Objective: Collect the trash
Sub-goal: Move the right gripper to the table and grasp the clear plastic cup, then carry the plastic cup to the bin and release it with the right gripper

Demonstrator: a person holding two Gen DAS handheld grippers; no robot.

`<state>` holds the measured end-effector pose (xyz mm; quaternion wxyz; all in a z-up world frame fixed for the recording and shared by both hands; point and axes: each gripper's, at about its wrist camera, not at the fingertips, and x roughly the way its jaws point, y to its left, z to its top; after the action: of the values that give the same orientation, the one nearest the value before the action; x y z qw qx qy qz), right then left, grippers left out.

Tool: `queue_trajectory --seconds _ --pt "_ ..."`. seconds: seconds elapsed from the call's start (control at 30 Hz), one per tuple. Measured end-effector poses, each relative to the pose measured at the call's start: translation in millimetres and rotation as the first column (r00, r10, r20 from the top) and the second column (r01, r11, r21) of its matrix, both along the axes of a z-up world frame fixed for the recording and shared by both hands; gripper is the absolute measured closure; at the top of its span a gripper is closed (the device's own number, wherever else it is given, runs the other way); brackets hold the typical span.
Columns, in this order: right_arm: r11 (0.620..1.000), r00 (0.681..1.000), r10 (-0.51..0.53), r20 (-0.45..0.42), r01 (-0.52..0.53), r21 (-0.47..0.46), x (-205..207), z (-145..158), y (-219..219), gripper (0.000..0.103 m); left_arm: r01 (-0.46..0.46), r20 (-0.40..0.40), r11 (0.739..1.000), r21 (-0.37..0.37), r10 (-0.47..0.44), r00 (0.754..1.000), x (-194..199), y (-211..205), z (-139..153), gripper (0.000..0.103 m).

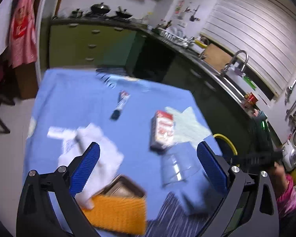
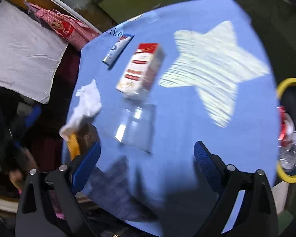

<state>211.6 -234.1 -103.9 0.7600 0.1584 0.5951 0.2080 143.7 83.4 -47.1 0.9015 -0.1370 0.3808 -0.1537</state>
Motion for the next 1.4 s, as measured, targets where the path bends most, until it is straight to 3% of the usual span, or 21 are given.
queue_trajectory --seconds 0.1,0.33,0.67,0.8,1.1,1.3,1.4 --pt "1.000 0.997 -0.009 -0.076 0.008 -0.011 19 -7 19 0.012 -0.019 -0.024 1.000 0.000 0.019 1.000 -5 14 -12 0.006" --pt "0.996 0.971 -0.018 -0.238 -0.002 -0.084 44 -32 44 0.027 -0.007 -0.024 1.000 0.013 0.008 1.000 -10 14 -22 0.006" --pt "0.989 0.944 0.029 -0.330 -0.075 -0.127 52 -58 74 0.037 0.013 -0.046 1.000 0.006 -0.013 0.999 -4 10 -32 0.005" --pt "0.986 0.950 0.058 -0.306 -0.102 -0.132 48 -56 76 0.040 0.009 -0.060 1.000 0.006 -0.009 0.998 -4 11 -37 0.005" --pt "0.994 0.965 0.089 -0.247 -0.101 -0.037 19 -25 49 0.041 0.021 -0.053 1.000 0.013 -0.021 0.998 -4 2 -37 0.005" --pt "0.999 0.989 -0.048 -0.141 0.051 0.015 3 7 -27 0.040 0.041 -0.042 0.999 0.029 -0.039 0.998 -3 -9 -34 0.005" --pt "0.984 0.980 -0.176 -0.090 0.177 -0.002 -5 14 -85 0.040 0.053 -0.042 0.998 0.028 -0.051 0.998 -1 -15 -34 0.005"
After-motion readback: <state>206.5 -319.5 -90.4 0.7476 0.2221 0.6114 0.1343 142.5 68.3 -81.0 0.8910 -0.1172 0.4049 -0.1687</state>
